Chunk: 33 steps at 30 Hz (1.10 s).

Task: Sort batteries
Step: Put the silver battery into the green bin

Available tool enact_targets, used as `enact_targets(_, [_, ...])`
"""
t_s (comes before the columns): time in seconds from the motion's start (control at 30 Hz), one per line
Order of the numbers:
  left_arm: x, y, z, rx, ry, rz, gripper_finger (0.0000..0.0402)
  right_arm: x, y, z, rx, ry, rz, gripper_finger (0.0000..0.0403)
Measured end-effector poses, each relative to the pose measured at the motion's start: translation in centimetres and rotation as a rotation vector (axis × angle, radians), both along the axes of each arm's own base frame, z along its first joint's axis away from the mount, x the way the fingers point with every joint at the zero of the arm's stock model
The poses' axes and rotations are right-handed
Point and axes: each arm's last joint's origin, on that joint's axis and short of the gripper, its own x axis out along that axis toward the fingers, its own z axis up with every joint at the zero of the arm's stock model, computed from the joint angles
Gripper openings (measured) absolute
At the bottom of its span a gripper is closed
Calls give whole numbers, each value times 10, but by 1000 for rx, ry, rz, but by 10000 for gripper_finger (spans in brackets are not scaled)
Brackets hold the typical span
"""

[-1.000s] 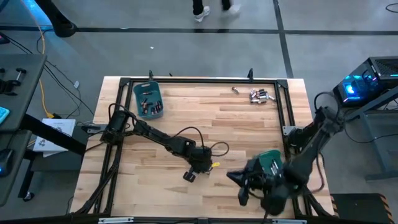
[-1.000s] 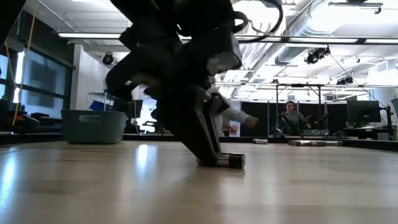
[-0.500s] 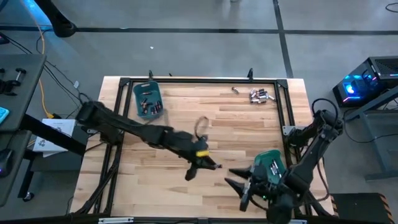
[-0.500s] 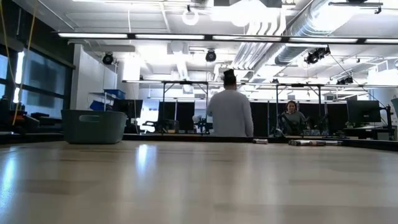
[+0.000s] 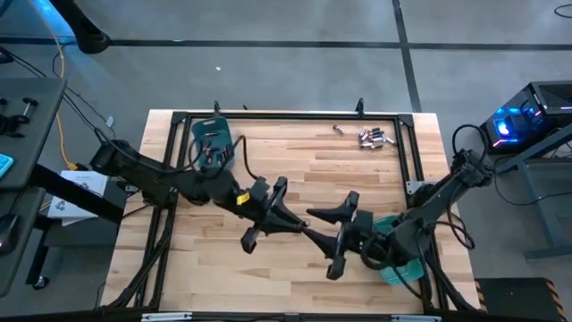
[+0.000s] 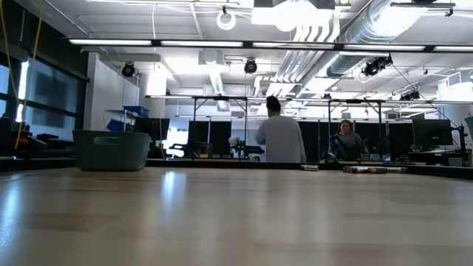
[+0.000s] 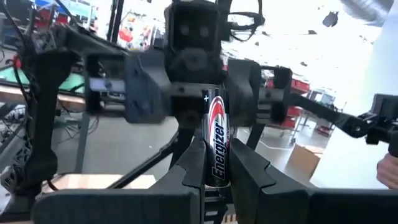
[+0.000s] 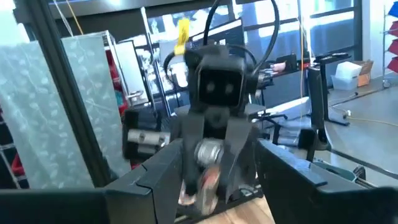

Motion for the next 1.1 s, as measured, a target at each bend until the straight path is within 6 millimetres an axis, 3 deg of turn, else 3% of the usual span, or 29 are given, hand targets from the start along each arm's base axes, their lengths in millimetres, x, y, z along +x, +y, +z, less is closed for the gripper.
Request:
enact_targets(0.27, [-1, -1, 1, 6, -9, 8, 31, 9, -10, 1, 24, -24, 45, 162])
enact_targets(0.57, [-1, 0, 0, -1, 1, 41, 31, 13, -13, 0, 35, -33, 98, 29])
enact_targets(0.7, [0, 1, -3, 5, 46, 67, 83, 9, -11, 3, 64, -8, 49, 29])
enact_targets(0.83, [1, 6, -26, 84, 269, 86, 164, -13, -18, 18, 160, 96, 53, 29])
enact_targets(0.93, [-2, 12, -49, 136, 504, 156, 201, -39, -33, 22, 296, 249, 66, 29])
enact_targets(1.1, [-15, 22, -74, 216, 786, 334, 211, -75, -53, -23, 526, 724, -28, 29])
